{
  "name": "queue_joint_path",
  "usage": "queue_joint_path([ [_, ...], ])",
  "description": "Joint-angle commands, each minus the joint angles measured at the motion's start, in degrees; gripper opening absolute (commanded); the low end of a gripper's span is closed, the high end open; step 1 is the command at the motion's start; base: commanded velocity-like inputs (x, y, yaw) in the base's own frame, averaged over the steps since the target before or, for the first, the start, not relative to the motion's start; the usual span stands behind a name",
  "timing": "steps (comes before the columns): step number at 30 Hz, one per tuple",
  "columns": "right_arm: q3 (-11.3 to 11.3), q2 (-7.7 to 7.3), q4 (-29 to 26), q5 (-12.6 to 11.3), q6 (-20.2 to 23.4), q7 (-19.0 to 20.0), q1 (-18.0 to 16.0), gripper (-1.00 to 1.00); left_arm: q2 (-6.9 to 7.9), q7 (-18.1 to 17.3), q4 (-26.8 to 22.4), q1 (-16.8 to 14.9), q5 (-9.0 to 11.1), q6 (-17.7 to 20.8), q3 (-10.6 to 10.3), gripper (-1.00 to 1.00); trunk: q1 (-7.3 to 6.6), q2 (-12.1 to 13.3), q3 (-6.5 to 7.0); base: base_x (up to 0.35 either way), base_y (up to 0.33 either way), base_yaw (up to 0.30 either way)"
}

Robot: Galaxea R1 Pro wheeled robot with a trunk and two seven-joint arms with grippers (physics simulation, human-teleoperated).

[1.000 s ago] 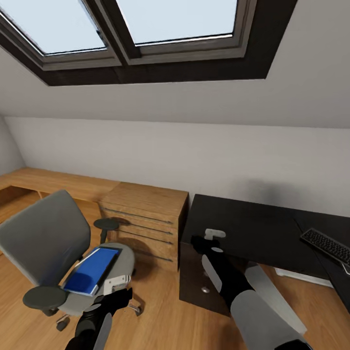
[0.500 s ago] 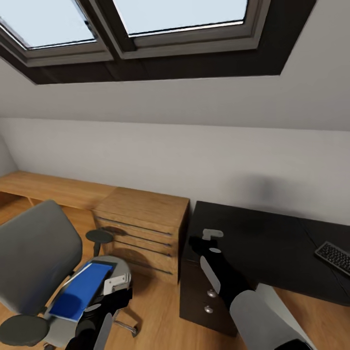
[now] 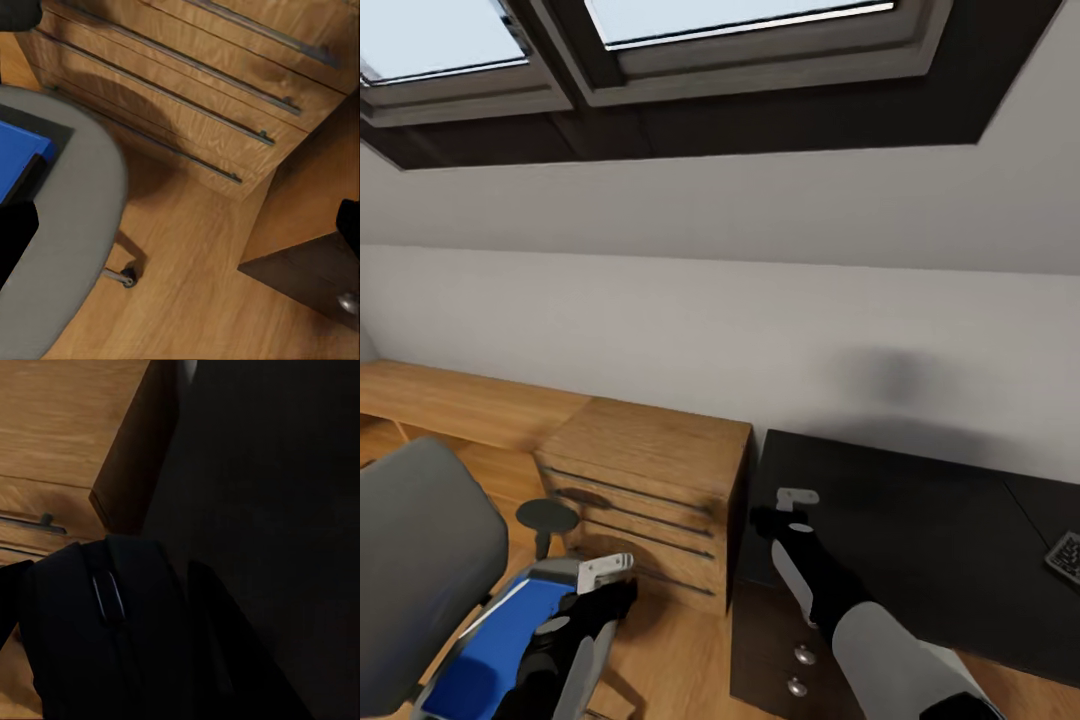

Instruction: In the bedroom, organize the workspace by keeping the computer under the desk, ensuring the monitor is on the desk, placing the keyboard on the desk next to the monitor, placing the mouse on the desk next to the keyboard, moving the folder from the swivel chair onto the desk next to the mouse, stacking the notebook on top of the folder with the pen on top of the notebook, and positioning the swivel chair next to the desk.

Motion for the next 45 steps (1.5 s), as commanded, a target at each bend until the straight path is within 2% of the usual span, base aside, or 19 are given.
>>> queue_joint_path([
  [1,0.2,0.0,0.5,-0.3,0.5,-0.5,-0.1,-1.0,0.0,0.4,-1.5,0.0,0.6,0.2,-0.1,1.0,0.05,-0.1,-0.09,0.306,0.0,0.0],
  [7,0.1,0.0,5.1,-0.4,3.5,-0.6,-0.4,-1.0,0.0,0.2,-8.1,1.4,0.6,0.4,-0.2,1.0,0.05,-0.1,-0.09,0.135,0.0,0.0],
  [11,0.0,0.0,6.7,-0.4,4.2,-0.8,-0.6,-1.0,0.0,0.2,-10.2,2.1,0.8,0.5,-0.7,1.0,0.05,-0.1,-0.09,0.016,0.0,0.0],
  [14,0.0,0.0,7.0,-0.4,7.3,-0.8,-0.7,-1.0,0.0,0.1,-12.6,2.5,0.9,0.7,-0.9,1.0,0.05,-0.1,-0.09,0.002,0.0,0.0],
  [16,0.0,-0.04,7.1,-0.4,7.7,-0.9,-0.8,-1.0,-0.03,0.1,-13.0,2.5,0.9,0.7,-1.0,1.0,0.05,-0.1,-0.09,0.0,0.0,0.0],
  [21,-0.1,-0.56,7.1,-0.4,7.9,-2.0,-0.9,-1.0,-0.57,0.1,-13.3,2.5,1.0,0.7,-1.0,1.0,1.15,-2.1,-0.99,0.0,0.0,0.0],
  [45,0.0,-1.3,6.9,-0.1,7.5,-2.6,-1.0,-1.0,-0.75,0.3,-13.1,2.5,0.9,0.7,-1.1,1.0,6.42,-11.7,-5.3,0.0,0.0,0.0],
])
